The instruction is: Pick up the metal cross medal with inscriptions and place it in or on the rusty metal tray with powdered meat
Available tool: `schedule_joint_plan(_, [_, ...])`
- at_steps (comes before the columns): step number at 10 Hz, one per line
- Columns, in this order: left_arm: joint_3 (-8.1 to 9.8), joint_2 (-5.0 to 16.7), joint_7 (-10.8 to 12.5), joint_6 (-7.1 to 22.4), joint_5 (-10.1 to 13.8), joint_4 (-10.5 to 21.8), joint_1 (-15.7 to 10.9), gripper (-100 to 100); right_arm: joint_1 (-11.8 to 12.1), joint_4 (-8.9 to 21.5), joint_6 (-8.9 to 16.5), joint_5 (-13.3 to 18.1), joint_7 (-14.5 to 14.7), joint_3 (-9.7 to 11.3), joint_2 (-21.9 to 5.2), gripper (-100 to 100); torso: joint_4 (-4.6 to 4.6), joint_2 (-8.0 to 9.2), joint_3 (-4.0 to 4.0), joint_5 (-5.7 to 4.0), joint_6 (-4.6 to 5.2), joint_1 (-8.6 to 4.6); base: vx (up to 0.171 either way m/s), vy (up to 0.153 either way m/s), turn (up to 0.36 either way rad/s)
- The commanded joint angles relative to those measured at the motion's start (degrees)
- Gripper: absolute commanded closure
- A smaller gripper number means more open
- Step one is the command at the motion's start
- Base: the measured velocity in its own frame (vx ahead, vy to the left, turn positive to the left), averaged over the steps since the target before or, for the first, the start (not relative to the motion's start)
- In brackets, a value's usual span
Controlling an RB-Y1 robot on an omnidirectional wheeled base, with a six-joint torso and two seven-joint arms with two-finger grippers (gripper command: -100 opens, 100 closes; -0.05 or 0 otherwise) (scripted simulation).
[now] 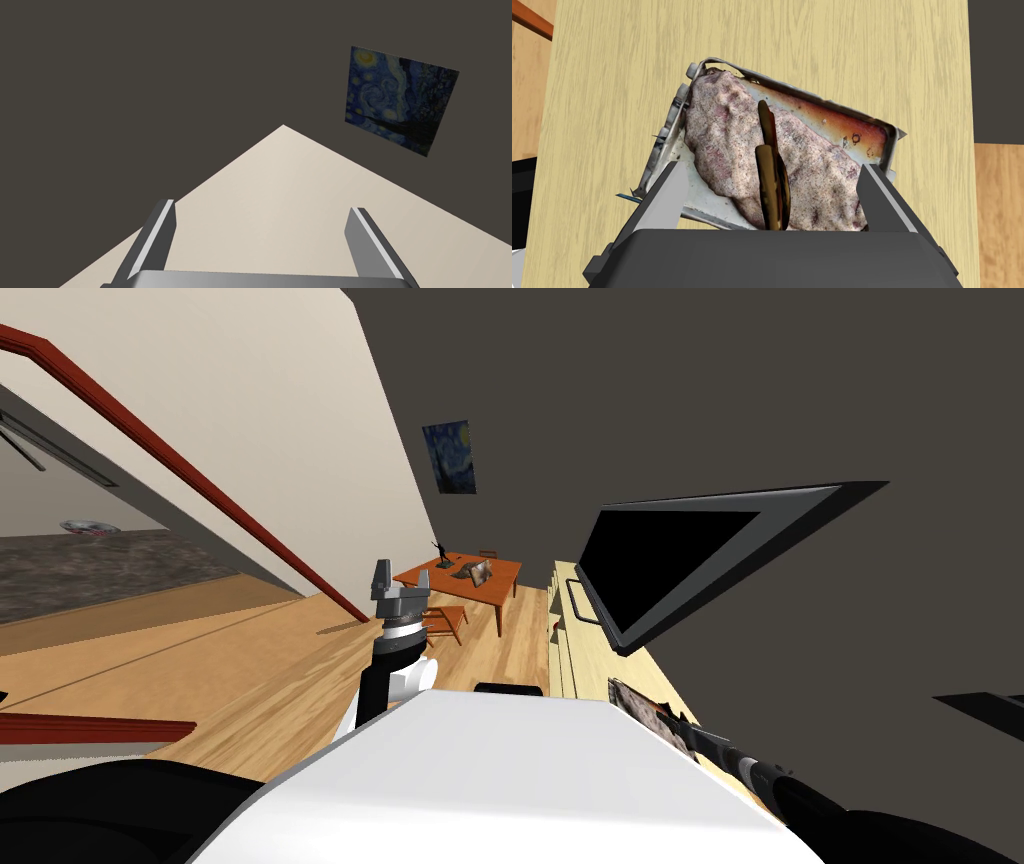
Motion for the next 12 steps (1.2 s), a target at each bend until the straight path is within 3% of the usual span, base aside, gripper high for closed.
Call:
schedule_joint_plan(1, [0.0,0.0,0.0,0.0,0.0,0.0,0.0,0,0.0,0.0,0.0,0.0,0.0,0.0,0.0,-100,0.0,0.0,0.0,0.0,0.0,0.0,0.0,0.0,0.0])
schedule_joint_plan(2, [0.0,0.0,0.0,0.0,0.0,0.0,0.0,0,0.0,0.0,0.0,0.0,0.0,0.0,0.0,0,0.0,0.0,0.0,0.0,0.0,0.0,0.0,0.0,0.0])
schedule_joint_plan(3, [0.0,0.0,0.0,0.0,0.0,0.0,0.0,0,0.8,-1.1,0.0,-0.3,-1.5,-0.8,-2.2,-100,0.0,0.0,0.0,0.0,0.0,0.0,-0.008,0.014,-0.059])
schedule_joint_plan(10, [0.0,0.0,0.0,0.0,0.0,0.0,0.0,0,4.2,-5.6,-0.2,-1.3,-7.3,-3.8,-11.2,-100,0.01,0.06,0.03,0.04,0.0,0.13,-0.019,0.028,-0.055])
schedule_joint_plan(11, [0.0,0.0,0.0,0.0,0.0,0.0,0.0,0,4.1,-5.5,-0.1,-1.3,-6.8,-3.7,-10.6,-100,0.01,0.06,0.03,0.03,0.01,0.12,-0.007,0.011,-0.011])
schedule_joint_plan(12, [0.0,0.0,0.0,0.0,0.0,0.0,0.0,0,4.2,-5.6,0.0,-1.3,-7.0,-3.8,-10.8,0,0.01,0.03,0.02,0.01,0.0,0.06,0.0,0.0,0.0])
